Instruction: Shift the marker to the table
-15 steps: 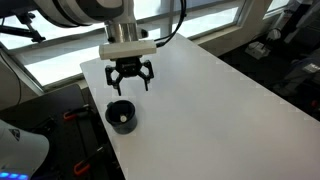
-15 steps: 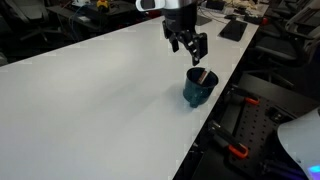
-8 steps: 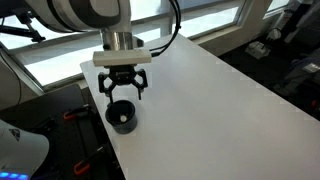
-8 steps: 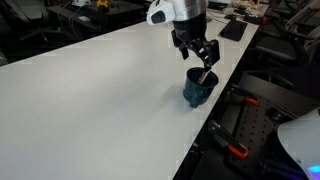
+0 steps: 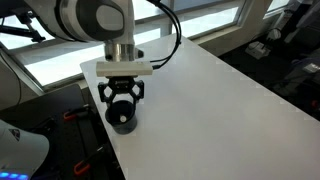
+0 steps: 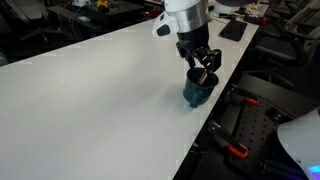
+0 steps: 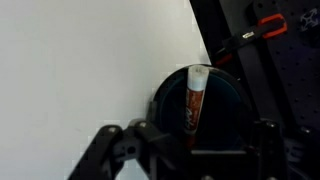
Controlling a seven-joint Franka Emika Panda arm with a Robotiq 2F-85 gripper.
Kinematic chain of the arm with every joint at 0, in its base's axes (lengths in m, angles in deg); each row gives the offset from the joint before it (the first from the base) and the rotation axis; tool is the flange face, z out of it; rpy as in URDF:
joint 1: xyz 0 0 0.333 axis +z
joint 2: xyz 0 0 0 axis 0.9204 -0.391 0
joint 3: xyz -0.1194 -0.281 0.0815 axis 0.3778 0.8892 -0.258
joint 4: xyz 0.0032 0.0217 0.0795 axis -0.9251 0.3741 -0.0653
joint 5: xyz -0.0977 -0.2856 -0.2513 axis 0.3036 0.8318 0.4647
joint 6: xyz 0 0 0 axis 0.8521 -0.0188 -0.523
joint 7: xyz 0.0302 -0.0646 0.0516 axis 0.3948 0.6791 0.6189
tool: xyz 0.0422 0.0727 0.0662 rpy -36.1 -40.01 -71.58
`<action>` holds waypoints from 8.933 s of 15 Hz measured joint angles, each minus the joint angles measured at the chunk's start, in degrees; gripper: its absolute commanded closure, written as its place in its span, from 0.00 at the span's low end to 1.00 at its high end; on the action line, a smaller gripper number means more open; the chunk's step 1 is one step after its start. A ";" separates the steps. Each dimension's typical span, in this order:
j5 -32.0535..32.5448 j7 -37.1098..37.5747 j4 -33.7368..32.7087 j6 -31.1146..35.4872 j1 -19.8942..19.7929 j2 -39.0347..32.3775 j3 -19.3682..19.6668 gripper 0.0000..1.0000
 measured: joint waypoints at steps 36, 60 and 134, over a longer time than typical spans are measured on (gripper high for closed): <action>-0.92 -0.45 -2.01 -3.88 -0.27 -0.96 -0.17 0.27; -0.41 4.15 -2.75 -4.19 1.17 -1.79 -0.90 0.37; 10.27 38.85 -12.11 21.32 -8.42 -19.07 9.54 0.54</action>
